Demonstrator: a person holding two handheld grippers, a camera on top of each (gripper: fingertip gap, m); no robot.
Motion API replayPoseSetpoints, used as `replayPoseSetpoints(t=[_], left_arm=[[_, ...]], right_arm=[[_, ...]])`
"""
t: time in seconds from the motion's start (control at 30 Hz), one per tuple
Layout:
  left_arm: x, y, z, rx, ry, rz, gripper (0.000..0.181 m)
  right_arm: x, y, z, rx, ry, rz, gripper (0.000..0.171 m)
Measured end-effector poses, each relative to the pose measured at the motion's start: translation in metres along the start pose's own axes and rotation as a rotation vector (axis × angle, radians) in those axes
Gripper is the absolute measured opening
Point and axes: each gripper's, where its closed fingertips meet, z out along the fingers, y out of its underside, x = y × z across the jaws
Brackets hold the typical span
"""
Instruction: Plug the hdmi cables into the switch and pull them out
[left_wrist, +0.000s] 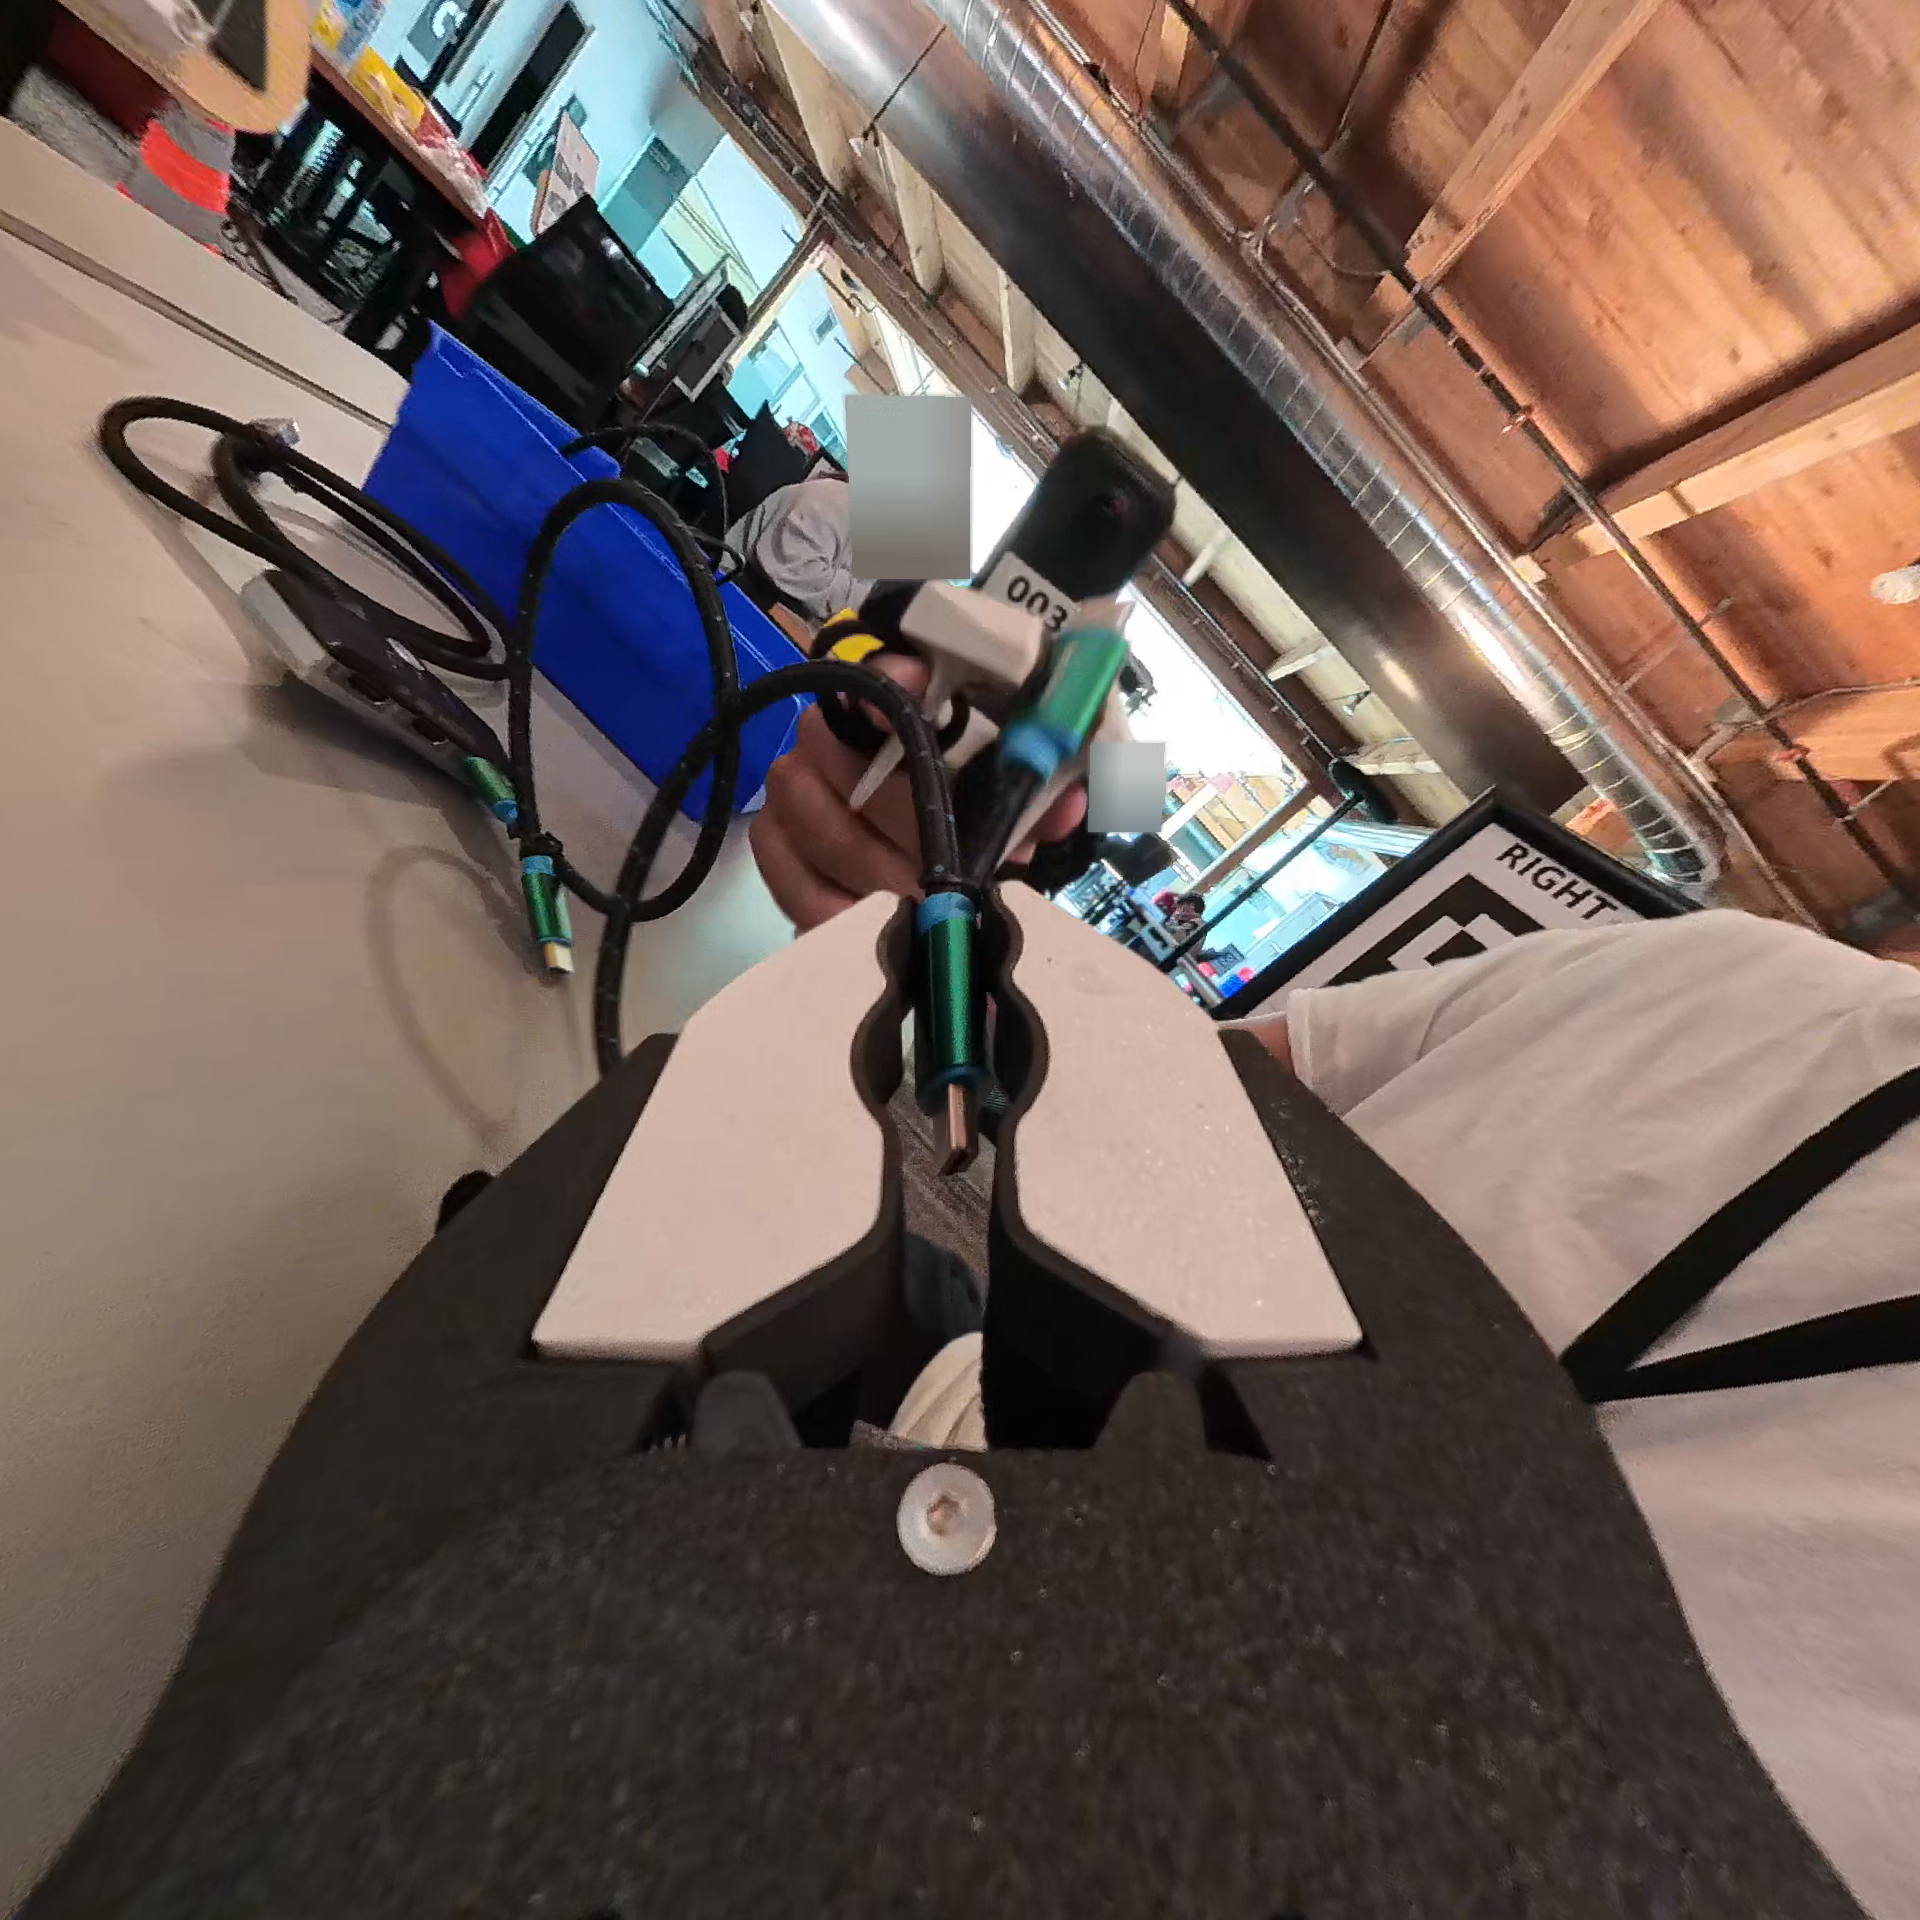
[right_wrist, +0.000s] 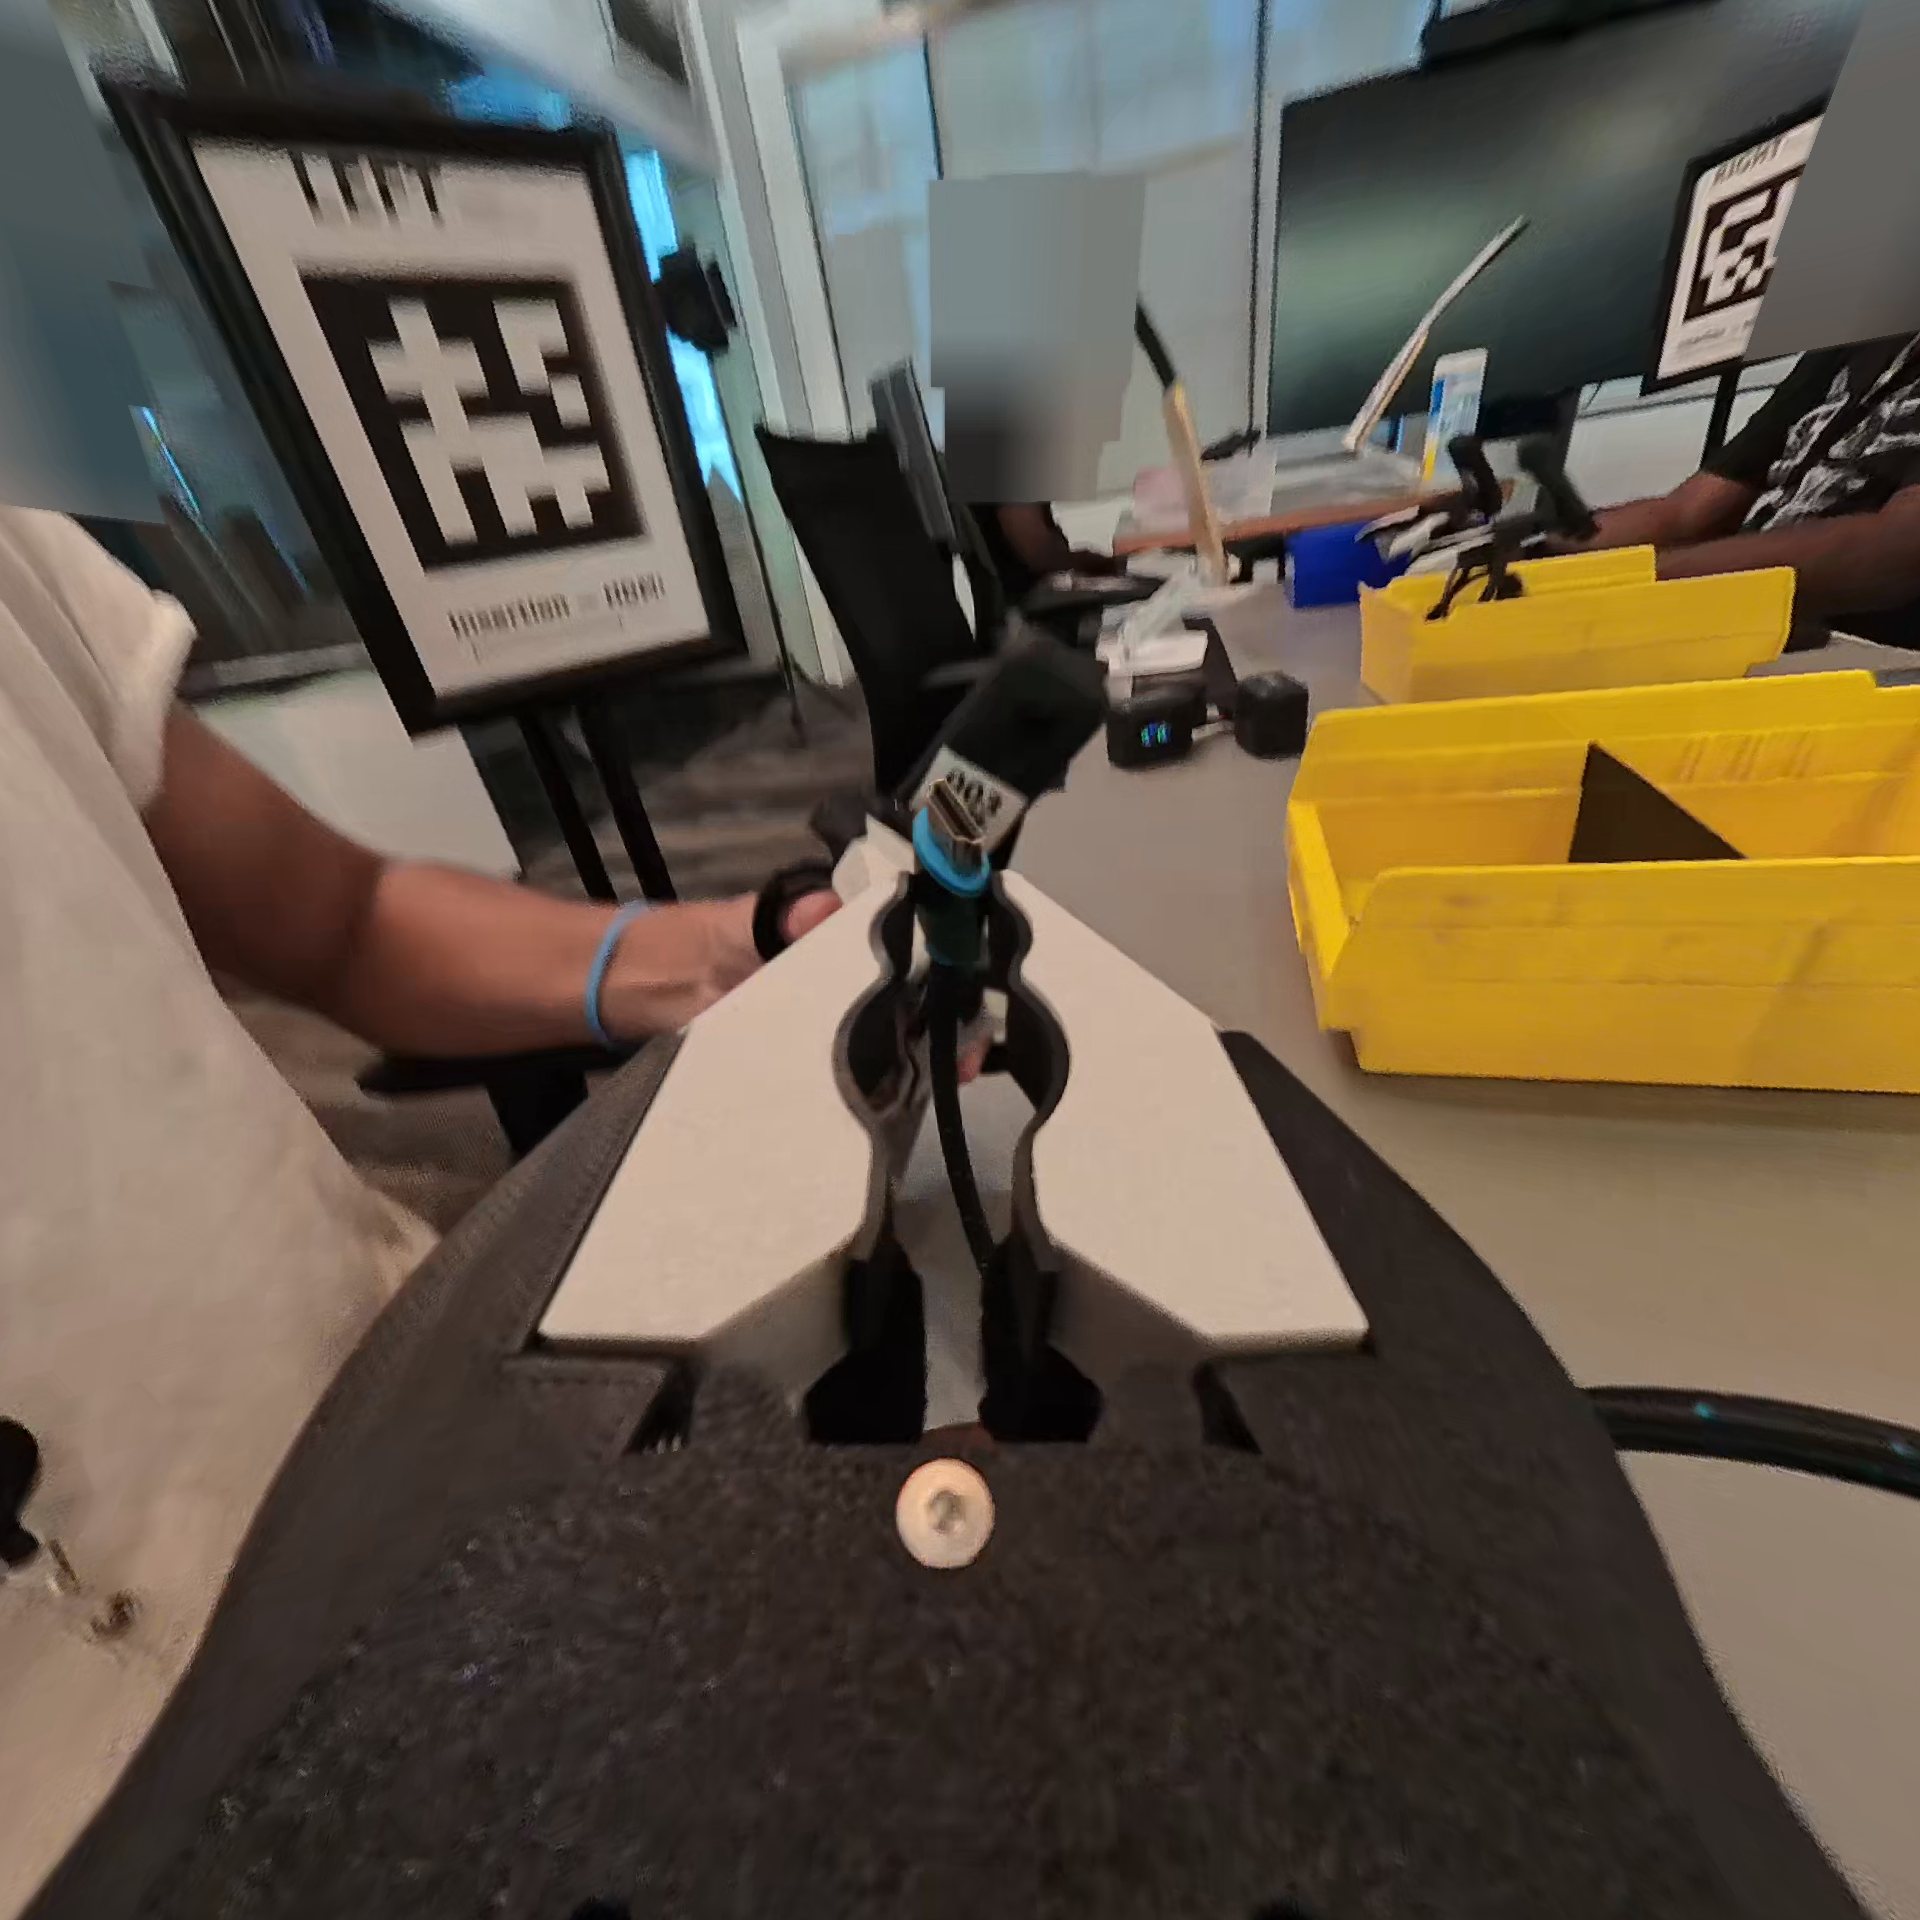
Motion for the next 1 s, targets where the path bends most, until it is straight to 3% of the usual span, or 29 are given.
replayPoseSetpoints(t=[0.2, 0.57, 0.73, 0.77, 0.87, 1.0], left_arm=[[-0.003, 0.000, -0.006, -0.009, -0.040, 0.030, 0.011], [0.000, -0.004, -0.019, -0.032, -0.053, 0.097, 0.011], [0.004, 0.008, -0.019, -0.149, -0.073, 0.215, 0.013], [0.006, 0.007, -0.021, -0.168, -0.087, 0.262, 0.024], [0.015, -0.015, -0.026, -0.139, -0.114, 0.352, 0.048], [0.036, -0.039, -0.016, -0.110, -0.014, 0.329, 0.045]], right_arm=[[0.027, -0.039, -0.023, 0.210, 0.029, 0.160, 0.012], [0.054, -0.073, -0.064, 0.415, 0.049, 0.318, 0.012], [0.032, -0.059, -0.040, 0.299, -0.011, 0.273, 0.012], [0.026, -0.058, -0.035, 0.277, -0.040, 0.270, 0.012], [0.016, -0.060, -0.029, 0.277, -0.098, 0.279, 0.011], [0.018, -0.063, -0.030, 0.315, -0.134, 0.328, 0.011]])
